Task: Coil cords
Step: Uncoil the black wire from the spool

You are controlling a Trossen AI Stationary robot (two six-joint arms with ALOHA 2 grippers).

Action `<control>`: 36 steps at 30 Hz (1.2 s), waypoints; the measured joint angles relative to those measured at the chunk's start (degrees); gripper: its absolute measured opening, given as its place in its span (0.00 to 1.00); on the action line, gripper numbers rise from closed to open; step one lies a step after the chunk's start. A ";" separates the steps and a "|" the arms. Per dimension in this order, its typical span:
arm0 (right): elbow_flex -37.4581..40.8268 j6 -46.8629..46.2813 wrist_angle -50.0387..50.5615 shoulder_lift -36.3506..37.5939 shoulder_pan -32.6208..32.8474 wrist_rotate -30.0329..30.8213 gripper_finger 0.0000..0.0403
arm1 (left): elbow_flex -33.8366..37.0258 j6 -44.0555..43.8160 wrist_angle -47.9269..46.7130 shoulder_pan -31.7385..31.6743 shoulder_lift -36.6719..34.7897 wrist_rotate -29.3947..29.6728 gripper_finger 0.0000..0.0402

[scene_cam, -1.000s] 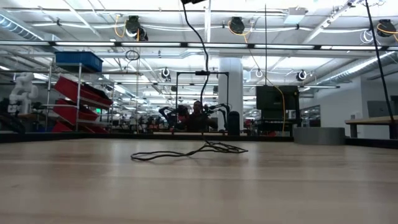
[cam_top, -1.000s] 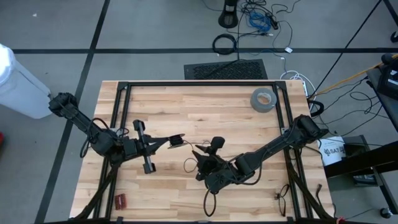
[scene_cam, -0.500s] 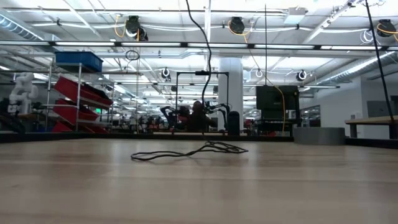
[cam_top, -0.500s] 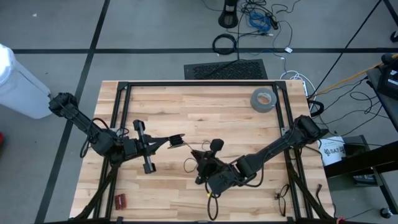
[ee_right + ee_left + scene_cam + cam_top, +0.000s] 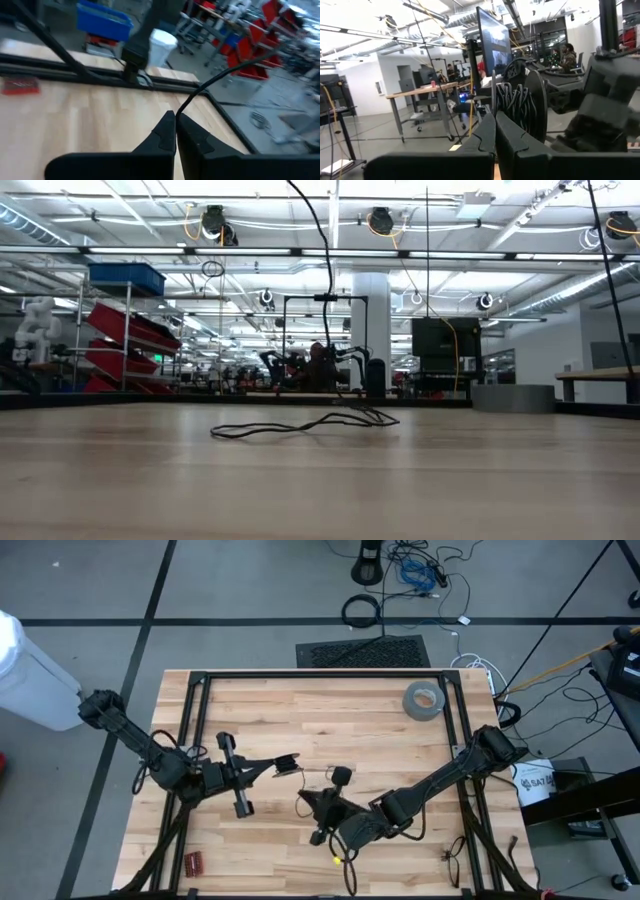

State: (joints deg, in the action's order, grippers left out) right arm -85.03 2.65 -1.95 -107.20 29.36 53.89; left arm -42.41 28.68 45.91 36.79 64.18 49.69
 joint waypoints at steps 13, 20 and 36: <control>-5.74 4.07 -4.78 -4.48 -0.92 -7.52 0.00 | 0.02 -1.43 -0.06 -1.58 0.24 -0.28 0.00; -19.12 9.15 1.25 -10.82 -0.37 -9.15 0.00 | 0.04 -1.48 -0.22 -1.61 0.24 -0.39 0.00; -50.05 13.26 25.62 -16.48 1.57 -13.49 0.00 | 0.04 -1.87 -0.48 -1.57 0.42 -0.44 0.00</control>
State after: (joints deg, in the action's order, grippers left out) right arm -135.08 15.91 23.66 -123.68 30.93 40.40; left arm -42.37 26.81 45.43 35.22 64.60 49.25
